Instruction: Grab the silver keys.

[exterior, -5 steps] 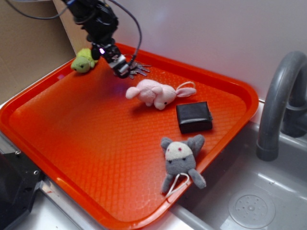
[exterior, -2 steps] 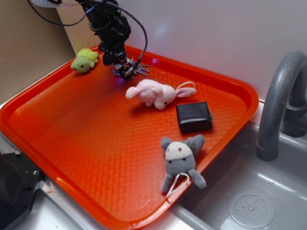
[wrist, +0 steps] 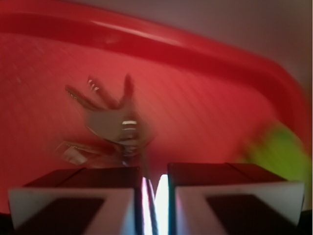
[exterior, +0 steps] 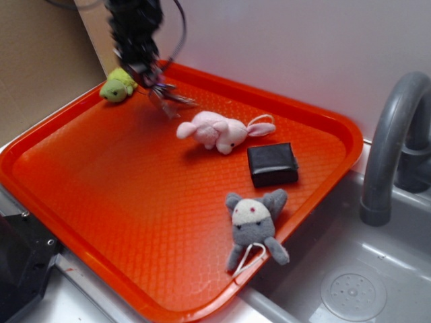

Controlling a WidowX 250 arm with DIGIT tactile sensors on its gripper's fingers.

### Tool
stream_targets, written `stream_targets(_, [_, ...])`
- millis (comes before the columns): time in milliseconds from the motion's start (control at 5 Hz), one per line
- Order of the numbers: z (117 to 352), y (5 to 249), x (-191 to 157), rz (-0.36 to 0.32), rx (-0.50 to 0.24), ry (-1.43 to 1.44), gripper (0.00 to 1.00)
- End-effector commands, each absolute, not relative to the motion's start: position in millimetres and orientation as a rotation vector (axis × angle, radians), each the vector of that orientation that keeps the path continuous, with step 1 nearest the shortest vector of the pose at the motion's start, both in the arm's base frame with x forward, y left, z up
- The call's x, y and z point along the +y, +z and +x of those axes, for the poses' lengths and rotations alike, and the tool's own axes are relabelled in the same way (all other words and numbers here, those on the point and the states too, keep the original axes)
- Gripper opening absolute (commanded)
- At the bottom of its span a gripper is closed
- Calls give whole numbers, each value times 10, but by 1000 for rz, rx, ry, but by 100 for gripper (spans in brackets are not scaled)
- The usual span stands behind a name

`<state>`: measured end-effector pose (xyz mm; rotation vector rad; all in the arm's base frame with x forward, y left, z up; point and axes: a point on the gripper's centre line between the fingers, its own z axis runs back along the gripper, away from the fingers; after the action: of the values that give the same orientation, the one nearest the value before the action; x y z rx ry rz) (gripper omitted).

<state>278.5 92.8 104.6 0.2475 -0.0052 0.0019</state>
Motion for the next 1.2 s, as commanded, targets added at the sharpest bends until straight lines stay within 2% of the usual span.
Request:
stream_targets(0, [2130, 2333, 632, 14, -29, 188, 0])
stream_targets(200, [1678, 2384, 222, -151, -166, 429, 0])
stream_targets(400, [1659, 2270, 107, -161, 5, 448, 0])
stream_targets(1000, [1796, 2139, 147, -116, 20, 451, 0])
